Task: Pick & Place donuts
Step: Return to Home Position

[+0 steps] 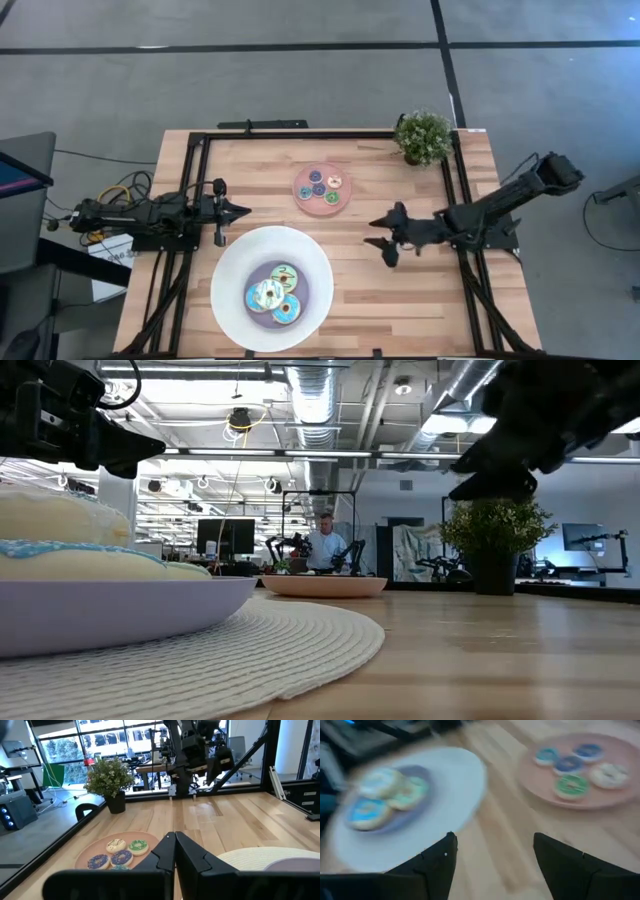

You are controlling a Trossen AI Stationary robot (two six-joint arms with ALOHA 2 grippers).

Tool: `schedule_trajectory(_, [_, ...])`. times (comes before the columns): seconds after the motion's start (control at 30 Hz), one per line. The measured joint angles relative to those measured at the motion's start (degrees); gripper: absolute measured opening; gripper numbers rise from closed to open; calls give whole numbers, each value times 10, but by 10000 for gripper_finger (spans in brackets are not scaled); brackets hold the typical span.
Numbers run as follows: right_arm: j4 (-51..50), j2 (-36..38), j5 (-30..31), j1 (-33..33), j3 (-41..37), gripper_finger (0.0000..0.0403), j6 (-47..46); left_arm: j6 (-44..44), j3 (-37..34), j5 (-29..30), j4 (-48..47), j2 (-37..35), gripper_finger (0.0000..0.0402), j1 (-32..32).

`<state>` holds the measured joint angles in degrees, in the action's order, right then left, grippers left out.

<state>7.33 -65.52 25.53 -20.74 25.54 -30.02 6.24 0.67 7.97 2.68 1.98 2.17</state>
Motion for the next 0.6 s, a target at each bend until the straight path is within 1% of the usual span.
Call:
schedule_trajectory(0.07, [61, 11, -12, -13, -27, 226, 6, 0, 0, 0, 0, 0, 0, 0])
schedule_trajectory(0.13, [88, 15, -24, -22, -42, 187, 18, 0, 0, 0, 0, 0, 0, 0])
schedule_trajectory(0.3, [92, 16, -29, -38, -45, 44, 73, 0, 0, 0, 0, 0, 0, 0])
schedule_trajectory(0.33, [92, 16, -28, -40, -45, 22, 87, 0, 0, 0, 0, 0, 0, 0])
schedule_trajectory(0.37, [93, 16, -28, -42, -45, 13, 104, 0, 0, 0, 0, 0, 0, 0])
schedule_trajectory(0.5, [93, 16, -28, -41, -45, 24, 175, 0, 0, 0, 0, 0, 0, 0])
schedule_trajectory(0.6, [93, 16, -32, -25, -45, 19, 207, 0, 0, 0, 0, 0, 0, 0])
